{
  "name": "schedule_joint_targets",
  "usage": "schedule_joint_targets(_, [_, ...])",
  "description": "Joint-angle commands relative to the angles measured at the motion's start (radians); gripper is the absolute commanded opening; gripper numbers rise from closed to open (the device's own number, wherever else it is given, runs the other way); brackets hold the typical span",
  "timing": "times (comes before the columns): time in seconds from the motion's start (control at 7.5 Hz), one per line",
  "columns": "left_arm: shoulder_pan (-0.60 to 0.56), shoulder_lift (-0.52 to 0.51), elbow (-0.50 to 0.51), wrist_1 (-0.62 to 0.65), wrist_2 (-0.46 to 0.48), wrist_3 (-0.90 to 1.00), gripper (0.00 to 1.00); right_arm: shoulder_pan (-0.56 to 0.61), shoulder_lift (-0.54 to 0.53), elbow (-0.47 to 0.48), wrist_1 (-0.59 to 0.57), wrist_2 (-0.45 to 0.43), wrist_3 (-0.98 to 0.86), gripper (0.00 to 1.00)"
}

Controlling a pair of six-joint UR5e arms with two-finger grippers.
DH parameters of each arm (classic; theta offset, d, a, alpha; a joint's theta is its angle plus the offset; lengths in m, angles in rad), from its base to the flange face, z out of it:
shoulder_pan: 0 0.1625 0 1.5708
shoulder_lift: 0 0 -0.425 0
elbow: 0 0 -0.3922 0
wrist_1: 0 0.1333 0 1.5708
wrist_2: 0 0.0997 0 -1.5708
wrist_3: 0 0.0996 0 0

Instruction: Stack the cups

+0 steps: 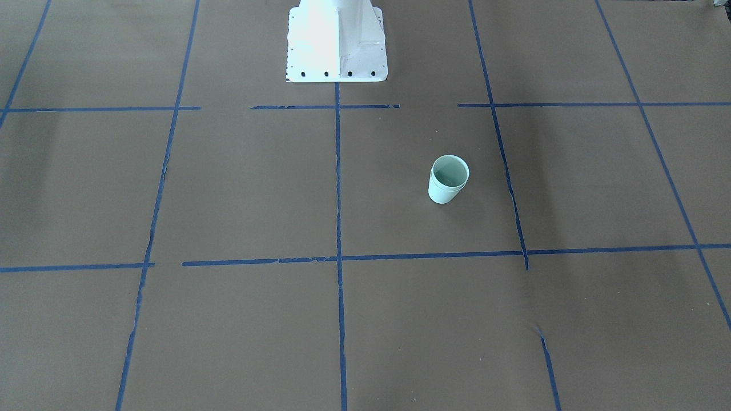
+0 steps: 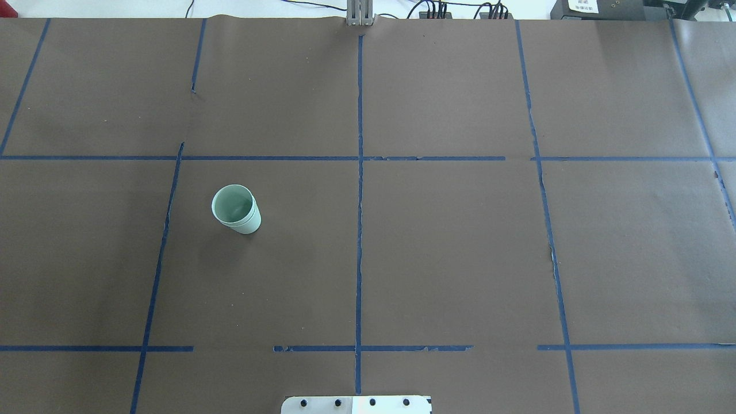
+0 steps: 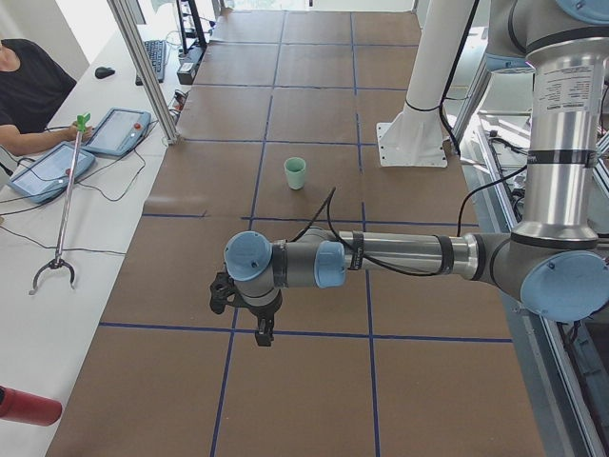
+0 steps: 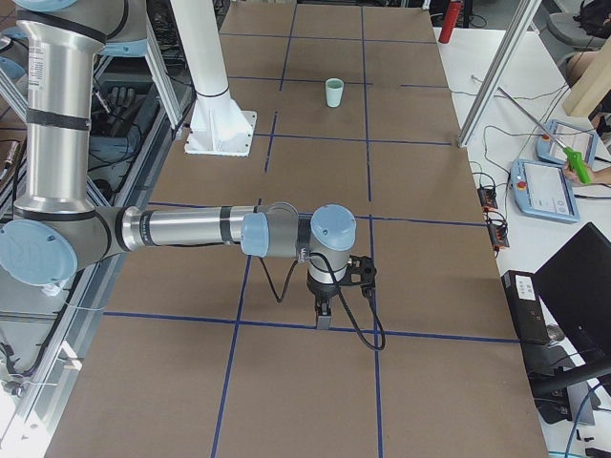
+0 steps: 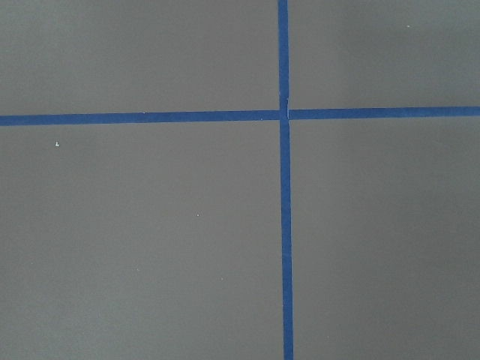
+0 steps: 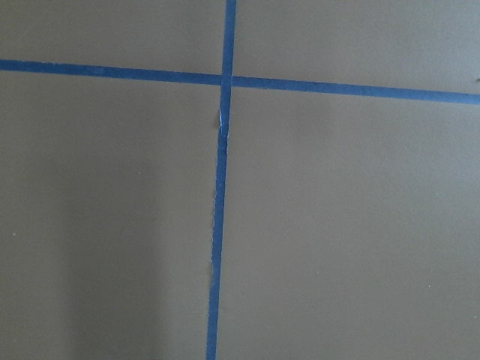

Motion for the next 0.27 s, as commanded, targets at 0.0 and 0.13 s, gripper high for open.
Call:
schedule_joint_targets(0.0, [-0.011,-0.002,-0.002,0.0,-0.001,0.0,1.0,0.0,0.0,-0.001,0.001,0.0,0.0,1.0])
schedule_joint_targets(0.13, [-0.015,0.001,-0.002,0.0,-0.001,0.0,1.0,0.0,0.0,0.001,0.0,0.0,0.0,1.0])
